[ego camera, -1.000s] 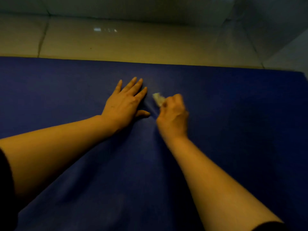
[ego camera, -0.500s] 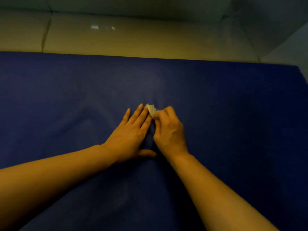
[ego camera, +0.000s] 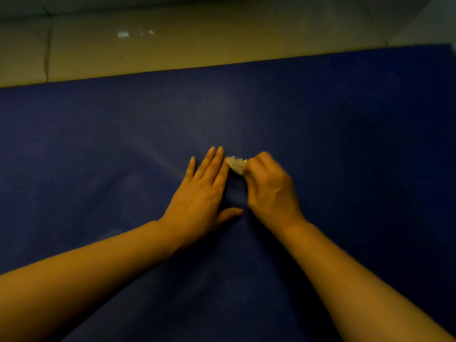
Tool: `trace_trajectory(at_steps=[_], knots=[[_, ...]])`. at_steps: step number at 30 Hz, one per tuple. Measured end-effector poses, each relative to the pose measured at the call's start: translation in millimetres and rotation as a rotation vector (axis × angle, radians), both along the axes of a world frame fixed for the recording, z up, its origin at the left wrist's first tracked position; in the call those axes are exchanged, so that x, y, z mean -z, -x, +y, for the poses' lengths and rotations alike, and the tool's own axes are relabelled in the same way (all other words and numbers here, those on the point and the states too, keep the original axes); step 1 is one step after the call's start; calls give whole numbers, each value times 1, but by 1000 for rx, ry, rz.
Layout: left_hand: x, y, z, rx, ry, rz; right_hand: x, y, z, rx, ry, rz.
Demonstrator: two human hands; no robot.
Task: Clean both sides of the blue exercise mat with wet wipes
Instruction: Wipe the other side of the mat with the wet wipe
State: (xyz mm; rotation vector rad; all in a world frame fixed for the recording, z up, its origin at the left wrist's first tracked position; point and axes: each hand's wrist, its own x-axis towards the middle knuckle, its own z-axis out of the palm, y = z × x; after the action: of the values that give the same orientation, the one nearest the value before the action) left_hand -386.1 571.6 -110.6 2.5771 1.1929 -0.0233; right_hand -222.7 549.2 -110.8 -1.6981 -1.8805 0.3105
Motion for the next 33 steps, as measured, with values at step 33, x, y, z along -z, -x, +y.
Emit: trace_trajectory(at_steps=[33], knots=[[-19, -10, -47, 238, 58, 181, -10, -10, -96, 314, 17, 54]])
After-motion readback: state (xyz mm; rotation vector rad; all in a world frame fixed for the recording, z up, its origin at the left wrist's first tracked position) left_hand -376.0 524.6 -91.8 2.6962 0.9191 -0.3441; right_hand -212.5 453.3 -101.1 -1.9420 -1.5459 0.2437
